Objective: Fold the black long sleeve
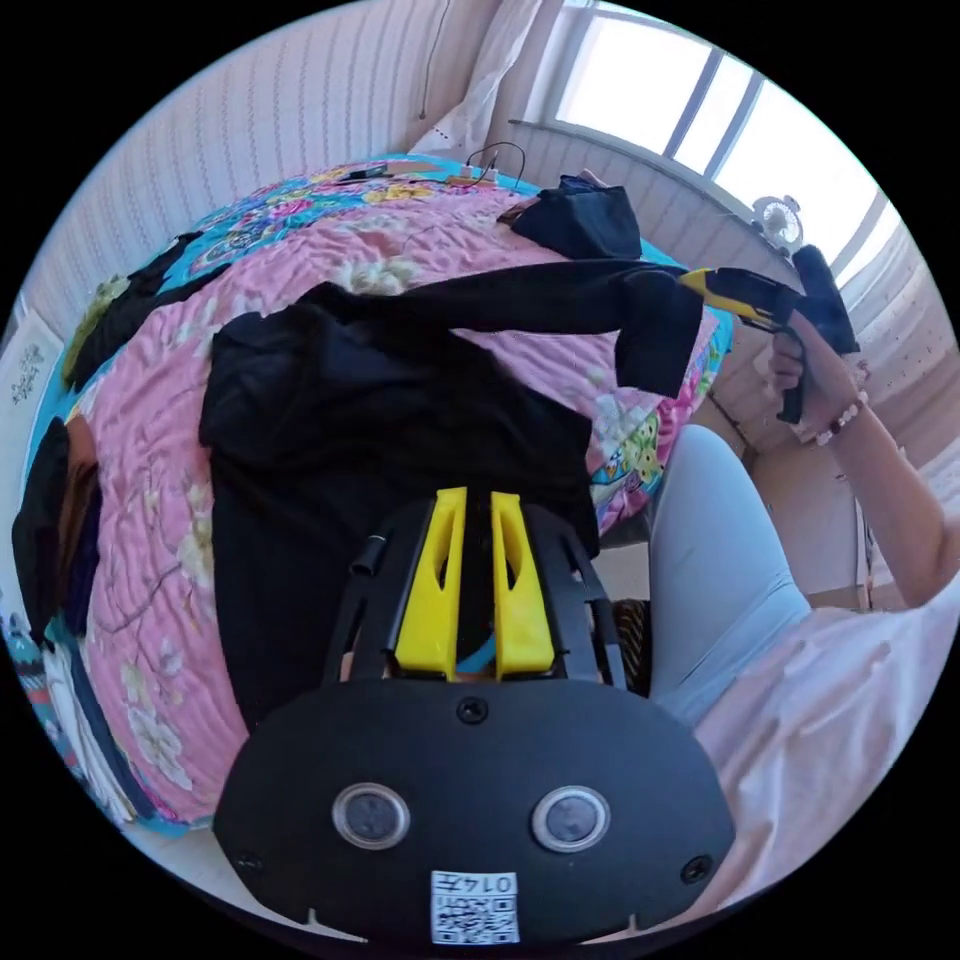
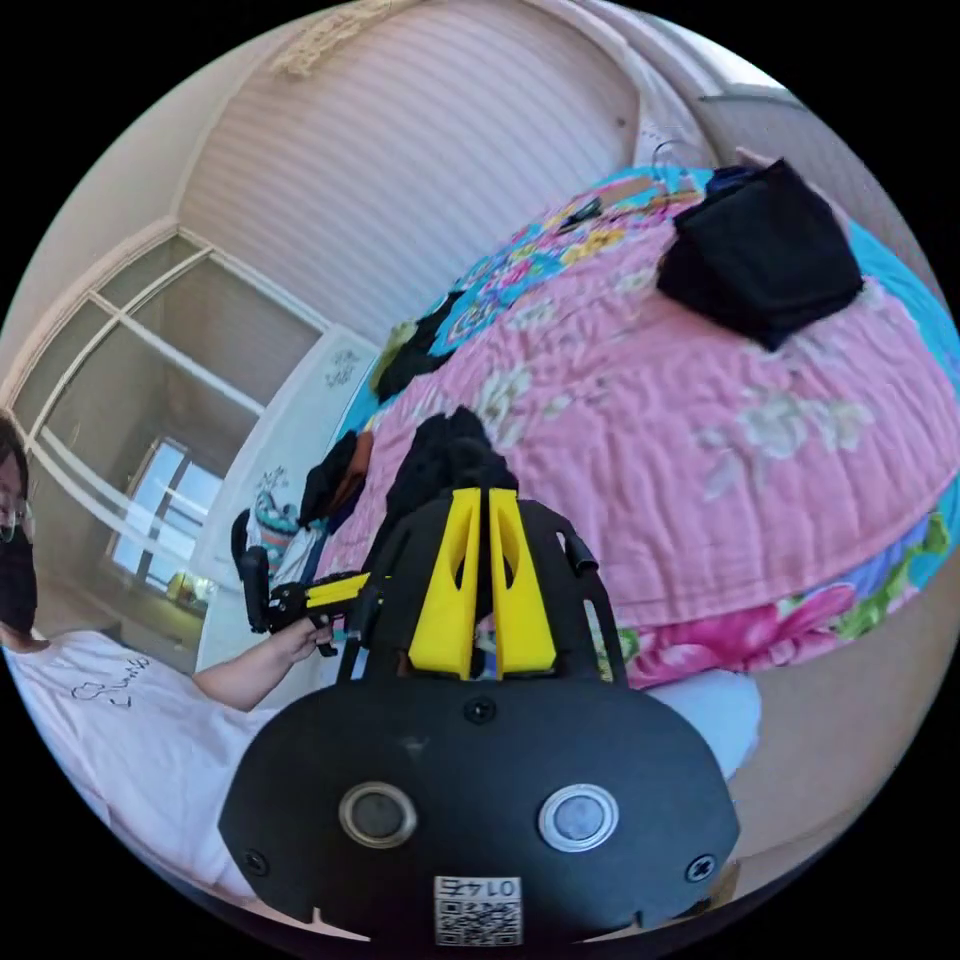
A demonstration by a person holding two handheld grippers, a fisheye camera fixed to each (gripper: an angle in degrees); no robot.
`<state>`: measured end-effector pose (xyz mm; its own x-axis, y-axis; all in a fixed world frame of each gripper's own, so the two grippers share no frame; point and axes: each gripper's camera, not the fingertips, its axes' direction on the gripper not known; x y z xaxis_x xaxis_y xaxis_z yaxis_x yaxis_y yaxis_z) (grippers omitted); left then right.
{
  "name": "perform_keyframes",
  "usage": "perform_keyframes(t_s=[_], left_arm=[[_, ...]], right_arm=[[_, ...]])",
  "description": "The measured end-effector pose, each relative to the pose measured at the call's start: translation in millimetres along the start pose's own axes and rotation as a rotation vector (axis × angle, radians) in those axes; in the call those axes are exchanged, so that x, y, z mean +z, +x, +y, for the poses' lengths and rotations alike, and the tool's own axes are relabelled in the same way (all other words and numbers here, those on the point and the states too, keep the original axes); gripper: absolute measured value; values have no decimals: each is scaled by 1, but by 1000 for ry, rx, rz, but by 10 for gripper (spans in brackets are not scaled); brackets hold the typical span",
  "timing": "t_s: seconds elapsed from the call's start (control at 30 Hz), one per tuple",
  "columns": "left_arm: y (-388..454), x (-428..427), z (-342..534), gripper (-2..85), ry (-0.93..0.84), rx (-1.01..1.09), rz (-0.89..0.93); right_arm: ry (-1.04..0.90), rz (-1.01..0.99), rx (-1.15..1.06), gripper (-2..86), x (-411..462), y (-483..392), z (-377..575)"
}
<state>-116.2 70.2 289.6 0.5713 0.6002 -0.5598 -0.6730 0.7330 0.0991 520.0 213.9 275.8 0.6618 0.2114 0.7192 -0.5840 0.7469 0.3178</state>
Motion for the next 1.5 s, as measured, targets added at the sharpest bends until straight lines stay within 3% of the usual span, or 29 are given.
perform_keyframes(t_s=[0.2, 0.33, 0.43, 0.53, 0.67, 0.83, 0.97, 1.13, 1.33, 1.43, 1.5], left_arm=[[31, 62, -35, 64, -271, 149, -70], [30, 45, -30, 6, -246, 204, -44], [13, 6, -13, -6, -137, 126, -20], [-24, -43, 22, -9, -29, -49, 15], [-79, -103, 83, -10, 89, -292, -74], [-124, -140, 148, -10, 69, -484, -384], [-178, -156, 218, -8, 34, -970, -468], [-161, -153, 219, 25, 79, -806, -365], [-150, -76, 195, 101, -175, -649, -205], [-157, -62, 190, 82, -233, -660, -204], [-155, -70, 183, 5, -262, -577, -191]], right_arm=[[43, 120, 95, 42, -48, 41, -4], [-80, 72, 57, 54, -16, 37, 21], [-235, -23, 43, 52, 36, 30, 47], [-403, -111, 22, 49, 92, 11, 72], [-576, -178, -66, 51, 155, -31, 97], [-660, -81, -182, 76, 197, -69, 107], [-706, -65, -226, 113, 218, -83, 114], [-753, 44, -313, 124, 238, -97, 130], [-819, 25, -258, 29, 253, -95, 120], [-797, -59, -225, 14, 231, -91, 93], [-753, -149, -187, 10, 200, -84, 71]])
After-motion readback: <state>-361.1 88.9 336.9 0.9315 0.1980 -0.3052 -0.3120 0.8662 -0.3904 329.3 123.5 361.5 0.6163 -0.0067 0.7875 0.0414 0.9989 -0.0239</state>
